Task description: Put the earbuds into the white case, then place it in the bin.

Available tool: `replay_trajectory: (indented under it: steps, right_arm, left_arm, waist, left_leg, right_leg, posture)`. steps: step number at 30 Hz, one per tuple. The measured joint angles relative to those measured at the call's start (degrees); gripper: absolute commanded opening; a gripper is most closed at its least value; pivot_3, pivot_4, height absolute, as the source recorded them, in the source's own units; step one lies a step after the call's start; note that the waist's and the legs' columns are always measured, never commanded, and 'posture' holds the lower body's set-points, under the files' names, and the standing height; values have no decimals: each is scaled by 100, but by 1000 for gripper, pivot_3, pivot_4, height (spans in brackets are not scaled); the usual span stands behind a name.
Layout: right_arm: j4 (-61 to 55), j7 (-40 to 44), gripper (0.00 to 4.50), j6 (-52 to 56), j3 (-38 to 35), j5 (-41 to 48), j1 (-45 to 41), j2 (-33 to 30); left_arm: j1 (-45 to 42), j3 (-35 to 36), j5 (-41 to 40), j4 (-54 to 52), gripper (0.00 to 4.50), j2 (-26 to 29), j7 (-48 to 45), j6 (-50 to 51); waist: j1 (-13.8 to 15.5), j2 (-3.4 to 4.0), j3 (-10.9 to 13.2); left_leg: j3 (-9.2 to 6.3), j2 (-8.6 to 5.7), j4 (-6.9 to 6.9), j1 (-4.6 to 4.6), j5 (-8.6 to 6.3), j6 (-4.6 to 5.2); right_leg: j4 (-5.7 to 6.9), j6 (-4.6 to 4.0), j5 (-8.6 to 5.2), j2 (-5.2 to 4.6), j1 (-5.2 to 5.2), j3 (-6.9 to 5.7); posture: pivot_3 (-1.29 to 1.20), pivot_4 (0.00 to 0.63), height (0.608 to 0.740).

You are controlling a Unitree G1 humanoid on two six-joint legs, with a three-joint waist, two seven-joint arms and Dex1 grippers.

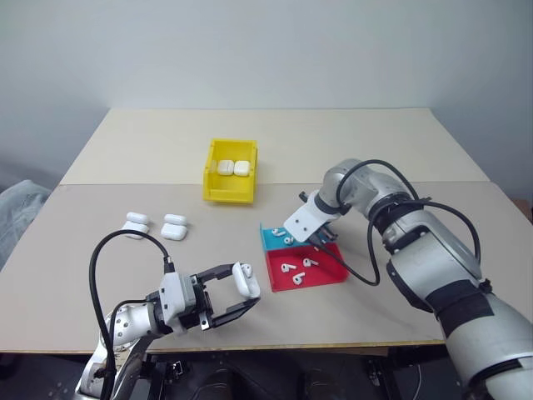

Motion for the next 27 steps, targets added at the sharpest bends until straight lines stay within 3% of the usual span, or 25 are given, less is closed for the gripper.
replay_trajectory:
  steps: [7,12,15,20,24,27]
  right_arm:
    - [-68,122,704,12,-212,194,17,-110]
    - [-1131,869,704,681,-1011,1219,330,-654]
    - [-2433,1344,704,2035,-1654,2093,740,-954]
    - [-5533,1389,704,5458,-3023,3941,1784,-1588]
    - [-7343,482,704,7645,-4221,5441,2494,-1549]
    - [-8517,-531,704,8661,-5134,6789,3120,-880]
  left_arm:
    - [-89,-19,-12,-2,2784,-37,11,13]
    - [-285,-22,-184,-111,2784,-79,36,69]
    - [-431,-11,-309,-206,2784,-75,25,189]
    - [-1030,0,-625,-231,2784,-77,6,532]
    - [-1539,-23,-748,-150,2784,-172,-67,671]
    - [-1932,-54,-877,79,2784,-303,-178,765]
  waist:
    - [10,0,1]
    - [35,1,1]
    - [42,1,1]
    - [104,1,0]
    - [117,0,0]
    - [110,-1,-1]
  left_leg:
    - [0,0,0,-1,0,0]
    - [-1,0,0,-4,0,0]
    - [-7,1,0,-4,-1,2]
    - [-29,-4,2,-4,-4,7]
    - [-46,-4,2,0,-4,7]
    - [-50,-4,2,3,-4,7]
  right_leg:
    - [-2,0,0,0,0,0]
    - [-4,0,1,-2,2,0]
    - [-3,-1,2,-2,4,-3]
    - [-6,-1,2,-5,13,-15]
    - [-7,-1,2,-3,19,-17]
    - [-4,-1,2,1,23,-13]
  posture:
    - [0,150,740]
    - [0,150,740]
    - [0,150,740]
    - [0,150,740]
    - [0,150,740]
    - [0,150,740]
